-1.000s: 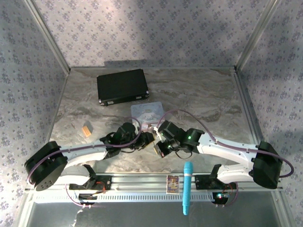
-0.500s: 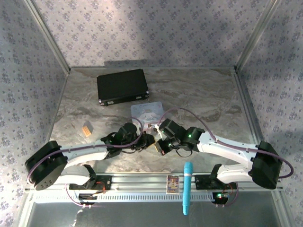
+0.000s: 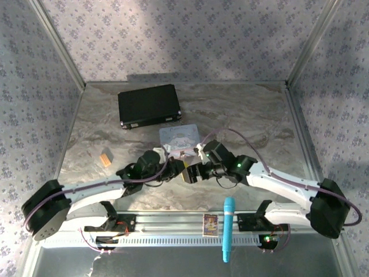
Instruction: Unlock a padlock with a key
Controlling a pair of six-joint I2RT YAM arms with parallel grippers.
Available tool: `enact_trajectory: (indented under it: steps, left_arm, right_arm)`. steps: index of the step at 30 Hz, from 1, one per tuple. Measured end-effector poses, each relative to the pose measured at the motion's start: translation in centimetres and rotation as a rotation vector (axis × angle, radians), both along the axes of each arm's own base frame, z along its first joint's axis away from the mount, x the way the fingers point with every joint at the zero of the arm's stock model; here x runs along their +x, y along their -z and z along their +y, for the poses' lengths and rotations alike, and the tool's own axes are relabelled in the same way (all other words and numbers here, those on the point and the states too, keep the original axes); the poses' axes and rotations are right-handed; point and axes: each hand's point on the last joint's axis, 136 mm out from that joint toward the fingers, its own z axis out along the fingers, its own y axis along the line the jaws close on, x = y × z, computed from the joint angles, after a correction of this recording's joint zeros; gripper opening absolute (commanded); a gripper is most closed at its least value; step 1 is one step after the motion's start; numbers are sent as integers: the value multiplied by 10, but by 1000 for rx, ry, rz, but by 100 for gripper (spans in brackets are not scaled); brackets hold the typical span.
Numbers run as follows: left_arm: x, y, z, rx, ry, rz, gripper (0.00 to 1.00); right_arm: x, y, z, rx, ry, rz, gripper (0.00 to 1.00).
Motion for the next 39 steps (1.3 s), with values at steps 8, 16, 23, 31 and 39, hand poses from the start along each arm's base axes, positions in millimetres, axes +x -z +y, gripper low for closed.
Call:
enact_trajectory:
  steps: [8, 16, 23, 31, 39]
  left_arm:
    - [20, -39, 32, -138, -118, -158, 0]
    - [25, -86, 41, -267, -157, -279, 0]
    - [26, -93, 45, -306, -181, -313, 0]
    - [28, -97, 49, -325, -204, -326, 0]
    - [28, -99, 54, -333, -223, -332, 0]
  right_arm:
    - [25, -52, 18, 409, 59, 13, 65]
    - [23, -91, 47, 627, -25, 26, 48]
    - [18, -108, 54, 714, -54, 19, 34]
    - [22, -106, 58, 738, -44, 28, 15]
    - [25, -104, 59, 758, -31, 37, 5]
